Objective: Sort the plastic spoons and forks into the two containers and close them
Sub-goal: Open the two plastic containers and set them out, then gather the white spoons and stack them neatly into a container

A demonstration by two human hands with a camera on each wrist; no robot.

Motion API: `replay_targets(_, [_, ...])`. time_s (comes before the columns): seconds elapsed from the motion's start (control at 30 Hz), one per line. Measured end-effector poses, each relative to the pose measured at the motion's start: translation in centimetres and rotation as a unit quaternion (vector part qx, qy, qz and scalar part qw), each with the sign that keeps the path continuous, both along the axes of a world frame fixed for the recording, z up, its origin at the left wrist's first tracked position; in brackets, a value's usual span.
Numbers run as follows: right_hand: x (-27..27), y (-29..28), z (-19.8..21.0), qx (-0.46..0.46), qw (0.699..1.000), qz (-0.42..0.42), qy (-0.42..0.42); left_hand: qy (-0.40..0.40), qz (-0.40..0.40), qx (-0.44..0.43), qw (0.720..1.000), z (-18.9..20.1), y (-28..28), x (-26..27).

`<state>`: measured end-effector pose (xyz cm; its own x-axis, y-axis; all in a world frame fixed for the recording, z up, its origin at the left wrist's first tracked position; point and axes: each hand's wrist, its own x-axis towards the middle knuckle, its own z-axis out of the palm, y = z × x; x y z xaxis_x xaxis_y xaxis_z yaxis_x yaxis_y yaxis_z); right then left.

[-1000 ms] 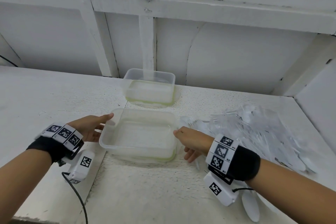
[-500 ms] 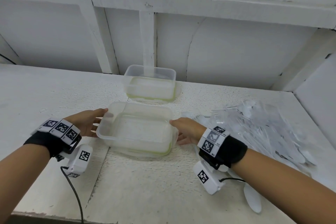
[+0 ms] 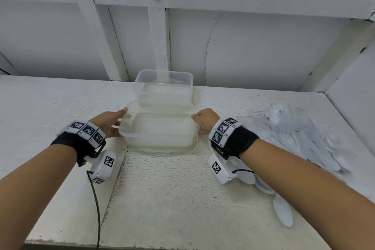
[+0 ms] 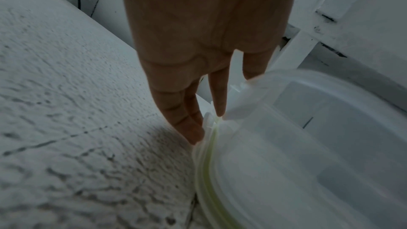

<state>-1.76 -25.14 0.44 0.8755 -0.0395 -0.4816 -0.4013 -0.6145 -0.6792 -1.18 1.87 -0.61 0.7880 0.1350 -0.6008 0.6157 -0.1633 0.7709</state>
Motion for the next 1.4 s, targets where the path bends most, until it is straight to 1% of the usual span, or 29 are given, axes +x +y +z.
replay_targets(0.1, [0.1,-0.1,-0.4,0.032,0.999,-0.012,0.003,-0.002,0.006,-0.004,1.000,-0.2,0.1,0.0])
replay_targets(0.17, [-0.2,-0.2,0.0,0.022,1.000,-0.001,0.008,0.001,-0.002,0.002,1.000,-0.3,0.1,-0.2])
replay_targets(0.27, [-0.7,-1.2,1.8,0.014,1.000,0.008,-0.001,-0.003,-0.026,0.048,0.998,0.2,0.1,-0.2])
replay_targets(0.3, [-1.0,-1.8,2.6,0.019,1.000,0.013,-0.011,-0.024,-0.034,0.087,0.995,0.4,0.0,-0.2])
replay_targets(0.33, [-1.5,-2.6,3.4,0.026,0.999,0.019,-0.021,-0.063,-0.040,0.138,0.988,0.7,-0.1,-0.4])
replay_targets(0.4, [-2.7,-4.6,5.1,0.034,0.997,0.047,-0.051,-0.180,-0.041,0.221,0.958,1.5,-0.6,-1.0])
replay_targets(0.43, [-3.6,-5.8,5.8,0.034,0.995,0.061,-0.066,-0.236,-0.040,0.243,0.940,2.0,-1.1,-1.5])
replay_targets(0.47, [-4.5,-6.9,6.5,0.033,0.994,0.074,-0.078,-0.283,-0.043,0.257,0.923,2.5,-1.9,-2.2])
replay_targets(0.53, [-6.6,-9.0,7.0,0.006,0.989,0.109,-0.097,-0.342,-0.067,0.276,0.896,3.4,-4.2,-3.9])
replay_targets(0.57, [-7.6,-10.0,6.9,-0.021,0.986,0.128,-0.107,-0.361,-0.085,0.274,0.887,3.9,-5.7,-4.9])
replay_targets(0.63, [-9.5,-11.7,6.2,-0.075,0.977,0.161,-0.121,-0.383,-0.126,0.252,0.880,4.5,-9.0,-6.8])
replay_targets(0.67, [-10.4,-12.5,5.6,-0.097,0.972,0.172,-0.126,-0.383,-0.155,0.243,0.877,4.5,-10.8,-7.7])
replay_targets(0.73, [-12.0,-13.8,4.3,-0.129,0.966,0.183,-0.131,-0.350,-0.230,0.230,0.879,3.8,-14.4,-9.3])
replay_targets(0.8, [-13.3,-14.7,3.1,-0.144,0.963,0.187,-0.132,-0.283,-0.301,0.228,0.882,2.3,-17.6,-10.2])
replay_targets(0.87, [-14.3,-15.2,2.2,-0.144,0.962,0.190,-0.136,-0.213,-0.338,0.261,0.879,0.5,-20.2,-10.3])
replay_targets(0.93, [-15.0,-15.5,1.7,-0.139,0.961,0.194,-0.142,-0.151,-0.334,0.303,0.880,-0.9,-21.8,-9.8])
replay_targets(1.03, [-15.3,-15.6,1.5,-0.125,0.962,0.188,-0.153,-0.103,-0.321,0.339,0.878,-2.0,-23.0,-8.5])
replay_targets(1.1, [-15.2,-15.4,1.3,-0.115,0.964,0.183,-0.156,-0.091,-0.311,0.357,0.876,-2.4,-23.1,-7.6])
replay_targets(1.2, [-14.8,-14.8,1.0,-0.108,0.966,0.178,-0.154,-0.078,-0.297,0.348,0.886,-3.2,-22.9,-6.7])
replay_targets(1.33, [-14.3,-14.1,0.3,-0.137,0.960,0.199,-0.142,-0.069,-0.295,0.345,0.888,-3.5,-22.7,-6.4])
replay_targets(1.4, [-14.3,-13.9,0.2,-0.166,0.951,0.221,-0.140,-0.064,-0.293,0.330,0.895,-3.5,-22.7,-6.5])
